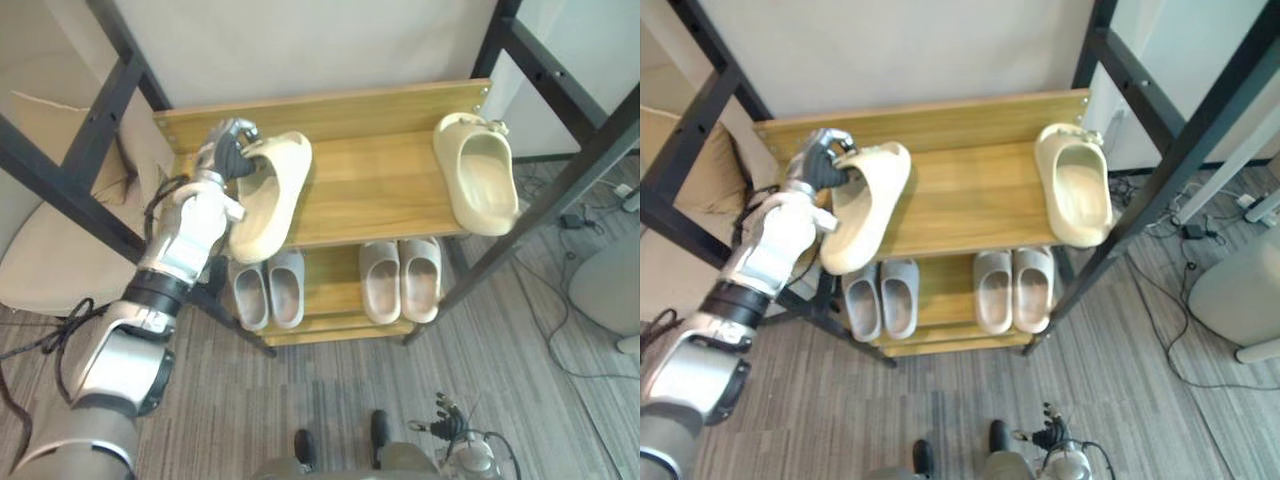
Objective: Organize the slippers on the shoe rack
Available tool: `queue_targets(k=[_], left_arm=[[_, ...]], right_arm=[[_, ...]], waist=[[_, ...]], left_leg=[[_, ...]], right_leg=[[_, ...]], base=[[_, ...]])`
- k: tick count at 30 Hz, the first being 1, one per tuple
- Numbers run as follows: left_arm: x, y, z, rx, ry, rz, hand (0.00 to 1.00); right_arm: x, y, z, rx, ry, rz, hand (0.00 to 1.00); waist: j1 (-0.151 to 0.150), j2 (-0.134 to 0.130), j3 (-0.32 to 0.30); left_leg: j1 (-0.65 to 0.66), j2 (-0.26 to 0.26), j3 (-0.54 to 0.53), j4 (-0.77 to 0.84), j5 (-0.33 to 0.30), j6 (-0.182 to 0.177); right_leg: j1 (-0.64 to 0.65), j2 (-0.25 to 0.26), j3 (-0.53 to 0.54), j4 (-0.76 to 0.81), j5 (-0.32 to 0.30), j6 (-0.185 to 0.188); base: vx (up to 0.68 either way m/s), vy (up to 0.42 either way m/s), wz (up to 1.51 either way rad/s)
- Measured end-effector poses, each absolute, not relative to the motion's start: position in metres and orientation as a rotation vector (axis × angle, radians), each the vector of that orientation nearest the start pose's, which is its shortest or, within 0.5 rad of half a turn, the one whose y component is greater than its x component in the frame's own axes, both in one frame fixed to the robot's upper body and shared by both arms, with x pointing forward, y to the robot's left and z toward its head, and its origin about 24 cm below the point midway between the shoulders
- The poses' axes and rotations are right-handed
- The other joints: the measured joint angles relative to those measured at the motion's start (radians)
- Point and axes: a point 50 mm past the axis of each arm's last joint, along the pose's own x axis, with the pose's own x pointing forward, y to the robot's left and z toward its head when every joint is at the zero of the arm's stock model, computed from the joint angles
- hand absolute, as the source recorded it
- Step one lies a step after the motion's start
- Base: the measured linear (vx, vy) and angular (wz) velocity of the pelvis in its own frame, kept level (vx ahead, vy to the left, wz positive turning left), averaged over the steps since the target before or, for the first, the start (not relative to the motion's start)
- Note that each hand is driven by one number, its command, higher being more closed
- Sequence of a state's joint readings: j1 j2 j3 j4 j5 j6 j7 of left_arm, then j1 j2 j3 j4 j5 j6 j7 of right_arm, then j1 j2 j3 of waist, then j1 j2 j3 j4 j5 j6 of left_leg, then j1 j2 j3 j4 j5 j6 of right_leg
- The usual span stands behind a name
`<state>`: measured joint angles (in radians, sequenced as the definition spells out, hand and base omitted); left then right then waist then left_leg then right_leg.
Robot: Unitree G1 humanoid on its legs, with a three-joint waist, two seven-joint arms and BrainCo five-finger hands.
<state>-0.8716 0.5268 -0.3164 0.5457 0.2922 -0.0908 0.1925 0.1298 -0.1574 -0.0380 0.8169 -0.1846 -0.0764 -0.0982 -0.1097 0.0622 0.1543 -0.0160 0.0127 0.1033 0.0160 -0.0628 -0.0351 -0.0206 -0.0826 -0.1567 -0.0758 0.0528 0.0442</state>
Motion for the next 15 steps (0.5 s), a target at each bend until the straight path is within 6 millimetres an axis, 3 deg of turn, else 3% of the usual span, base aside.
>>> queue_targets(k=[10, 15], left_arm=[[0.391, 0.134, 0.243, 0.890, -0.568, 0.025, 1.00], [0.395, 0.128, 0.254, 0.891, -0.588, 0.054, 1.00]], right_arm=[[0.128, -0.221, -0.130, -0.323, 0.854, -0.140, 0.00], [0.128, -0.227, -0.129, -0.305, 0.851, -0.178, 0.00]], waist=[[-0.021, 0.005, 0.002], [-0.032, 0.028, 0.015]], left_leg=[[-0.019, -0.010, 0.025, -0.012, 0.004, 0.005], [-0.020, -0.013, 0.028, -0.013, 0.004, 0.005]], right_leg=[[-0.042, -0.005, 0.041, 0.001, 0.009, 0.004], [-0.052, -0.006, 0.061, 0.002, 0.010, 0.005]], base=[[0.00, 0.013, -0.11], [0.00, 0.003, -0.11]])
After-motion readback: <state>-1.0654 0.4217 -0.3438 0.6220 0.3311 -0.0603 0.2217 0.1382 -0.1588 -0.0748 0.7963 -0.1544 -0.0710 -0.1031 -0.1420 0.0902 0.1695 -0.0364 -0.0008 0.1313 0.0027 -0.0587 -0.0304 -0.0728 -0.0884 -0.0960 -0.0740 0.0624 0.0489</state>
